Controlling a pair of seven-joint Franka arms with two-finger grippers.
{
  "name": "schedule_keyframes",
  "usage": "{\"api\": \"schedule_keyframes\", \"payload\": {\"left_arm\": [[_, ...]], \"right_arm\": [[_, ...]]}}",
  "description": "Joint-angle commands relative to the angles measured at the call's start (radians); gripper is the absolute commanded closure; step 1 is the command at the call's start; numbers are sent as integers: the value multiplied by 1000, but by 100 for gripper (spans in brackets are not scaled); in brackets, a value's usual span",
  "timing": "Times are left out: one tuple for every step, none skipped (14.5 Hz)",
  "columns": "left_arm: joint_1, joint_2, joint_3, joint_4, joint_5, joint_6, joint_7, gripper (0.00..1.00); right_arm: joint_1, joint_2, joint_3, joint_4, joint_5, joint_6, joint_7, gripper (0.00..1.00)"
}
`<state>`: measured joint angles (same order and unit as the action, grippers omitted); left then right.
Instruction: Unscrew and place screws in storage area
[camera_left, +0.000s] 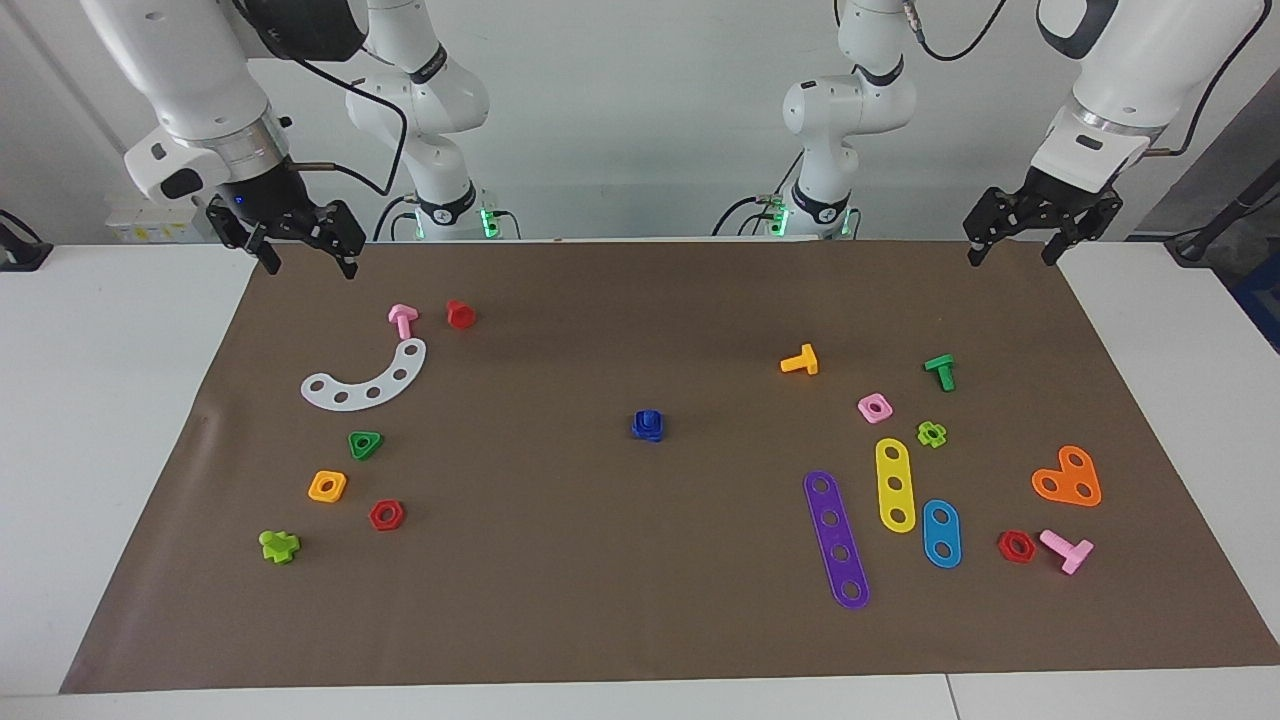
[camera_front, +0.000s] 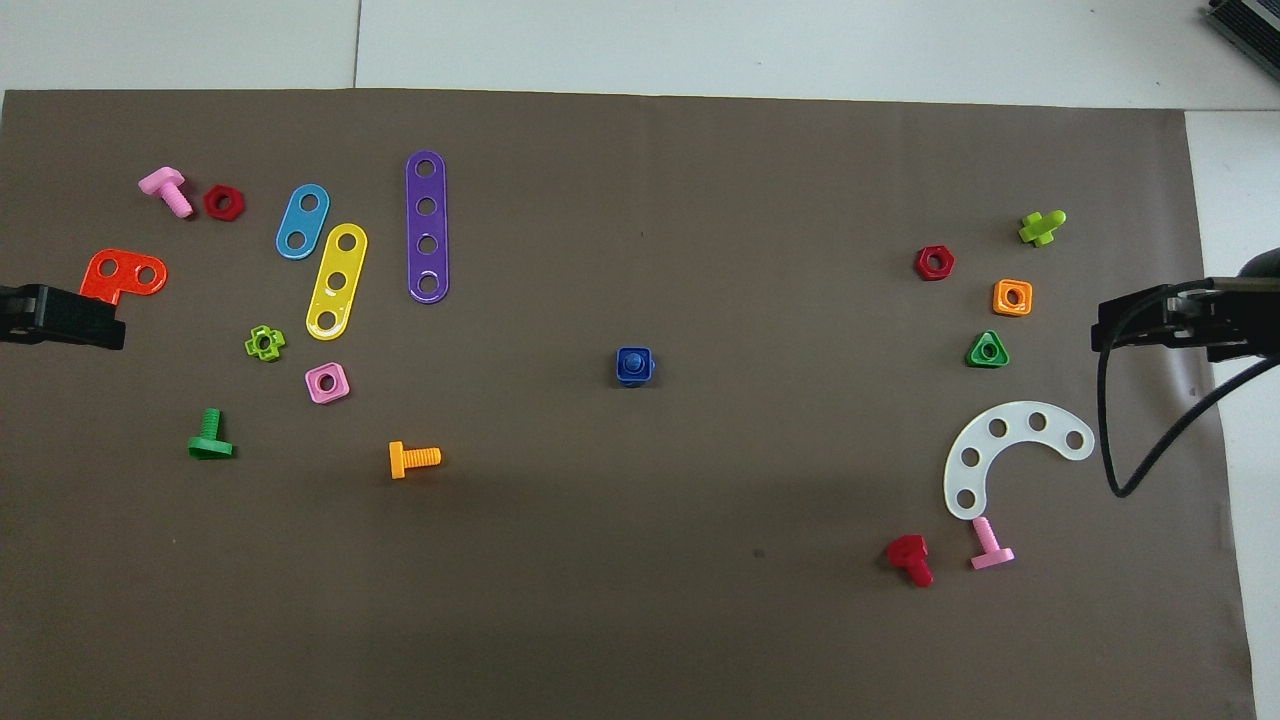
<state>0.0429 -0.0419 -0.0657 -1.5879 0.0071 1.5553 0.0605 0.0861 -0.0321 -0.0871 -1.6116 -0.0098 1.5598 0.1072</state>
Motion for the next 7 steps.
{"api": "schedule_keyframes", "payload": {"left_arm": [[-86,-60,-72,-158,-18,156,-23,0],[-86,-62,-104,-174,-18,175,-62,0],[-87,-61,-126,-188,-18,202,-103,0],[-86,-59,-147,-202,-18,233,-125,0],[-87,-56,-172,-211,-18,253,-128,0],[-86,-49,-196,-216,-16,268,-139,0],[-87,-41,-221,-221,-16,287,-171,0]], "right_arm": [[-2,-17,0,-16,-2,0,-31,0],[-2,-17,0,-16,-2,0,-31,0],[-2,-17,0,-16,-2,-1,-31,0],[-2,-17,0,-16,-2,-1,-31,0],[-2,-19,0,-16,-2,-1,-31,0],[-2,-17,0,-16,-2,-1,-31,0],[-2,-19,0,-16,-2,-1,-31,0]]}}
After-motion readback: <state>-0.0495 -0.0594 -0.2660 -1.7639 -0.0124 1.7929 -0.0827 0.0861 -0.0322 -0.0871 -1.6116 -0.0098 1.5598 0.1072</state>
